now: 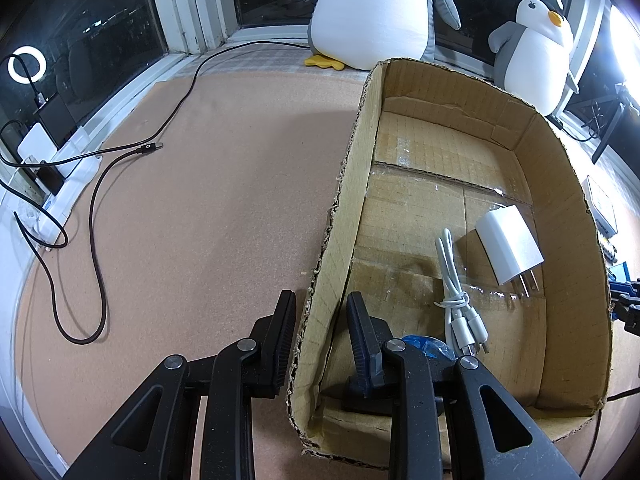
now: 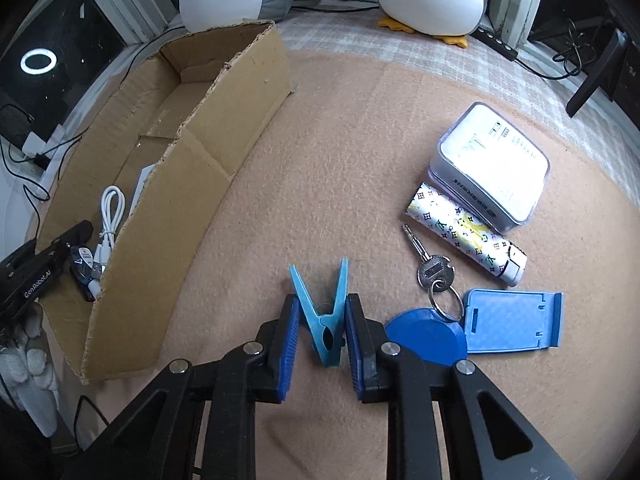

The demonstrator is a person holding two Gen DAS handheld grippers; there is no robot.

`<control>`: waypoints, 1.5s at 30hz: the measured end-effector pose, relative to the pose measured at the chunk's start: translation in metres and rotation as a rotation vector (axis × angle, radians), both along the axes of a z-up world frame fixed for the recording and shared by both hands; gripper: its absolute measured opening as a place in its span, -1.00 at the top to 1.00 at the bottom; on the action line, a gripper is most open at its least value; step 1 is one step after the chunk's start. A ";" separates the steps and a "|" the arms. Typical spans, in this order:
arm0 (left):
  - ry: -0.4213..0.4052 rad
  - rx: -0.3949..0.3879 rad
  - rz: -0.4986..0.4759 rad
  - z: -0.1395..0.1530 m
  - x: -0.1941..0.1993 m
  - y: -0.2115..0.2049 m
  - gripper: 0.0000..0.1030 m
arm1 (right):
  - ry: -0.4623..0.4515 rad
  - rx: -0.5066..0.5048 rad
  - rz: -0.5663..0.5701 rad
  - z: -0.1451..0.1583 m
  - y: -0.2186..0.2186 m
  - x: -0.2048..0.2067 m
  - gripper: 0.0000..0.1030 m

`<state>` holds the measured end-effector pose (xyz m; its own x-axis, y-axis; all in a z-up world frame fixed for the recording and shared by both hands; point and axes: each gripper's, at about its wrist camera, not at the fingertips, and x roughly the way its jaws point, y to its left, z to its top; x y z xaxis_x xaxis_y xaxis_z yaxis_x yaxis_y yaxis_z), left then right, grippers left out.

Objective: Organize rigid objects
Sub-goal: 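Move the right tool to the blue clothespin and close on it, then carry the blue clothespin into the box and open the right tool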

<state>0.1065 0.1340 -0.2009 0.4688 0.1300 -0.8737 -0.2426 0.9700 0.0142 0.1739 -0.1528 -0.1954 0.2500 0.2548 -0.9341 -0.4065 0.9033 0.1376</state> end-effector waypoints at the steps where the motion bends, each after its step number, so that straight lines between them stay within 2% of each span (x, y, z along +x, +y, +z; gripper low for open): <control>1: 0.000 -0.001 0.000 0.000 0.000 0.000 0.45 | 0.003 0.013 -0.005 0.001 -0.002 -0.001 0.61; 5: -0.001 -0.001 0.001 0.000 0.000 0.000 0.45 | -0.015 0.060 -0.019 0.017 -0.009 -0.004 0.61; 8: -0.001 0.001 0.000 0.001 0.001 0.000 0.45 | -0.062 0.089 -0.020 0.038 -0.007 -0.007 0.61; 13: -0.001 0.002 0.000 0.000 0.001 -0.001 0.45 | -0.145 0.160 -0.003 0.079 0.010 -0.008 0.61; 19: -0.002 0.002 0.000 0.000 0.001 -0.001 0.45 | -0.212 0.221 0.025 0.103 0.048 -0.002 0.61; 25: -0.002 0.002 0.000 0.000 0.000 -0.001 0.45 | -0.214 0.235 0.051 0.099 0.075 0.003 0.61; 32: -0.003 0.005 -0.001 0.001 0.000 -0.001 0.45 | -0.215 0.203 0.082 0.091 0.097 0.010 0.61; 45: -0.003 0.005 -0.001 0.001 0.000 0.000 0.45 | -0.205 0.162 0.079 0.078 0.107 0.025 0.61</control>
<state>0.1068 0.1337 -0.2003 0.4717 0.1340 -0.8715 -0.2415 0.9702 0.0184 0.1986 -0.0459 -0.1174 0.4031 0.4233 -0.8114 -0.5094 0.8403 0.1853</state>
